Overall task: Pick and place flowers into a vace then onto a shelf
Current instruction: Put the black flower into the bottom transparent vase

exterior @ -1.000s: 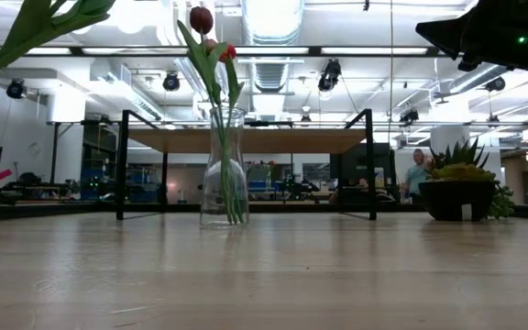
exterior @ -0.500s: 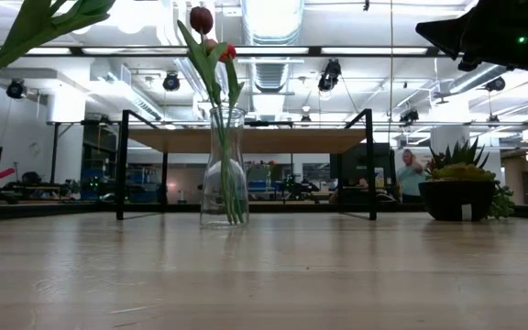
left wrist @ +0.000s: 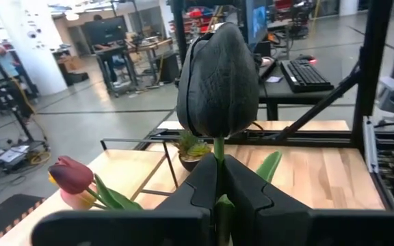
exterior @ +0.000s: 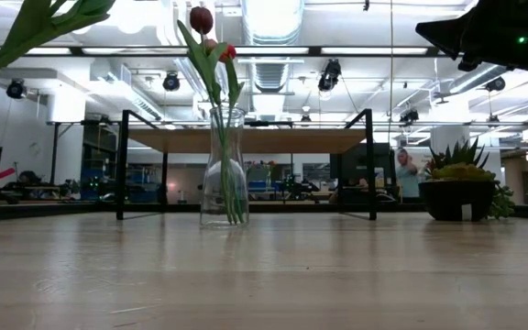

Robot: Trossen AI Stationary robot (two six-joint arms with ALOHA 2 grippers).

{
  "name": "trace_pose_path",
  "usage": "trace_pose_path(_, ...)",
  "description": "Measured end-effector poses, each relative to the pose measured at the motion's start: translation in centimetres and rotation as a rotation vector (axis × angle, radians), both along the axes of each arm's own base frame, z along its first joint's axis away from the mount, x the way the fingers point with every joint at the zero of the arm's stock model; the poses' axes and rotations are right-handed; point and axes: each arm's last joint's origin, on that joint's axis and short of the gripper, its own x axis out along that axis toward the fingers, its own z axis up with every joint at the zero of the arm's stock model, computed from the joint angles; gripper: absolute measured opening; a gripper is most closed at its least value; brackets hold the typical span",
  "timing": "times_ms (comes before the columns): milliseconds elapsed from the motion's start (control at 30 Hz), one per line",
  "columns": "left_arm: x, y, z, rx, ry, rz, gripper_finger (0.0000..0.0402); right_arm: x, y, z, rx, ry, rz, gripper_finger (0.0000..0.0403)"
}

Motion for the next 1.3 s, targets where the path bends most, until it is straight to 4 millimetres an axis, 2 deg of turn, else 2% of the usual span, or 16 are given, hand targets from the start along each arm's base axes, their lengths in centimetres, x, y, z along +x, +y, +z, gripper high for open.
trace_pose_path(400,0.5,-1.2,-1.4,-0.003,-0.011,0.049,0.0,0.0,0.0,0.0,0.0,0.002,0.0,0.0009)
trace_pose_path(667,0.6,-1.2,-4.4,0.023,0.001,0.085,0.0,0.0,0.0,0.0,0.0,0.002,0.0,0.0008)
trace_pose_path(1000,0.1,-0.6,-8.0,-0.049,-0.029,0.115,0.0,0.0,0.0,0.0,0.0,0.002,0.0,0.0009)
trace_pose_path(1300,0.0,-0.6,-9.9,-0.079,-0.045,0.111,0.0,0.0,0.0,0.0,0.0,0.002,0.0,0.0009)
